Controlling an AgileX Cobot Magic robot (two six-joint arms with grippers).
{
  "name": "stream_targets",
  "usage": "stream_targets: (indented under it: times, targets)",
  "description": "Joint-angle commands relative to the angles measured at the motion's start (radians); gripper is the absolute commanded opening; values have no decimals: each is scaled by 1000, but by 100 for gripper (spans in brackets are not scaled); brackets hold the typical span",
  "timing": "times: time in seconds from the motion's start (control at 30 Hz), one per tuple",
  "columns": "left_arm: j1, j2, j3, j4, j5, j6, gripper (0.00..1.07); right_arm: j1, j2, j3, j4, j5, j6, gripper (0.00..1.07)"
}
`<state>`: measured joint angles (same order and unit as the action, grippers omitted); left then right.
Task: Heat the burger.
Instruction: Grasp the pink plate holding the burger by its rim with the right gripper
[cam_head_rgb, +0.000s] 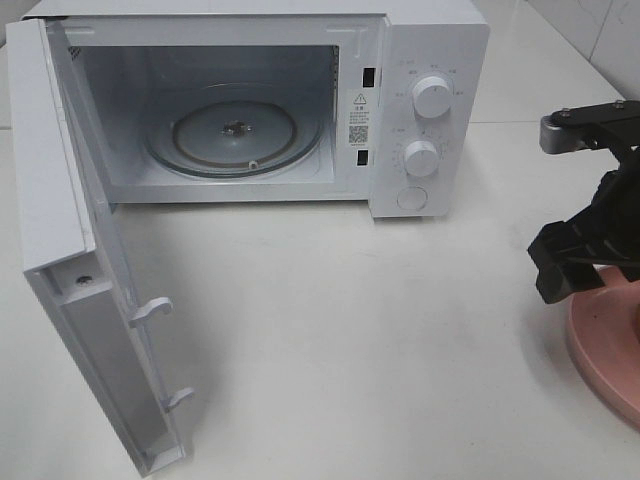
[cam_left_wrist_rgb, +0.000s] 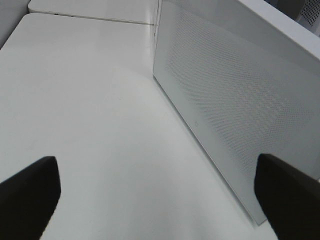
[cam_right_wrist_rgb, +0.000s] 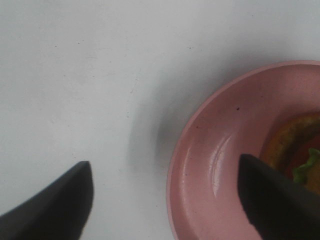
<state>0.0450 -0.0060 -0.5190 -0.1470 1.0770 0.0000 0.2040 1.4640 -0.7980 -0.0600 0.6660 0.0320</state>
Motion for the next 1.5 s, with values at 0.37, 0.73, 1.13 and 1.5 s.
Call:
stream_targets:
  times: [0.37, 0.73, 1.13, 1.5]
  targets:
    - [-3, -15, 2, 1, -8, 6, 98, -4, 4, 4, -60, 34, 87, 97]
    - [-3, -15, 2, 1, -8, 6, 98, -4, 182, 4, -74, -5, 132, 94]
    - [-3, -15, 2, 1, -8, 6, 98, -4, 296, 4, -111, -92, 180, 91]
    - [-3, -15, 2, 1, -8, 6, 98, -4, 349, 4, -113, -132, 186, 88]
